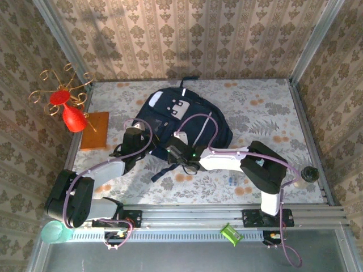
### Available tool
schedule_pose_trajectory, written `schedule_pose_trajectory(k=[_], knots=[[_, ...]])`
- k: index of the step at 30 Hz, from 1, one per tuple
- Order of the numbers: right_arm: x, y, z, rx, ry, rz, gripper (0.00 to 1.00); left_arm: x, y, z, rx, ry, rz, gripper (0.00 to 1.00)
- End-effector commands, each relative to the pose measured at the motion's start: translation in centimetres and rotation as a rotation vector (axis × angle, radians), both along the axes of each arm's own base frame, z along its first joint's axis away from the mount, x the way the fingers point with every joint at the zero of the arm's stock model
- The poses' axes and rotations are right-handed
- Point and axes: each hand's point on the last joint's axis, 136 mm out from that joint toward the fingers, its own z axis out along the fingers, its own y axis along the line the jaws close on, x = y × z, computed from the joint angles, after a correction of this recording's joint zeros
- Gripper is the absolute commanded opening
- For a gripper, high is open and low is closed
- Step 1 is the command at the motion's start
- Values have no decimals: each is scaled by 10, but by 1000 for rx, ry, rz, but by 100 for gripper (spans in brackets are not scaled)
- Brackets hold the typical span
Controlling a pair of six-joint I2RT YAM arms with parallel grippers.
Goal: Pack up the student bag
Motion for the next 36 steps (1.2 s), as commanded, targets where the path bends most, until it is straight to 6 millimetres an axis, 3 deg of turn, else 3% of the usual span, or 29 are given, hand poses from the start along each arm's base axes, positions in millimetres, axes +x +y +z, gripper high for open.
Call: schedule_pose_trajectory(k=[1, 5, 10, 17, 20, 24, 27, 32, 36], knots=[[-4, -59, -13, -116, 57, -86, 0, 2, 33, -13, 84, 31, 57, 0], [-19, -93, -16, -155, 94, -105, 0, 9, 53, -6, 85, 26, 86, 0], [-19, -120, 1, -158, 62, -143, 0, 10, 71, -7, 93, 60, 90, 0], [-14, -113, 14, -154, 36, -69, 0, 25, 77, -1, 74, 81, 73, 0], [-15, -90, 25, -74, 5, 49, 0, 32, 72, -1, 74, 83, 40, 2], [-16, -72, 39, -9, -12, 155, 0, 35, 66, 8, 98, 38, 11, 39], [-15, -70, 52, 32, -26, 197, 0, 31, 62, 26, 167, -33, -19, 53], [-16, -60, 78, 171, -30, 268, 0, 18, 39, 79, 390, -307, -139, 63], [-18, -53, 102, 229, -44, 321, 0, -16, -12, 113, 440, -601, -392, 63]])
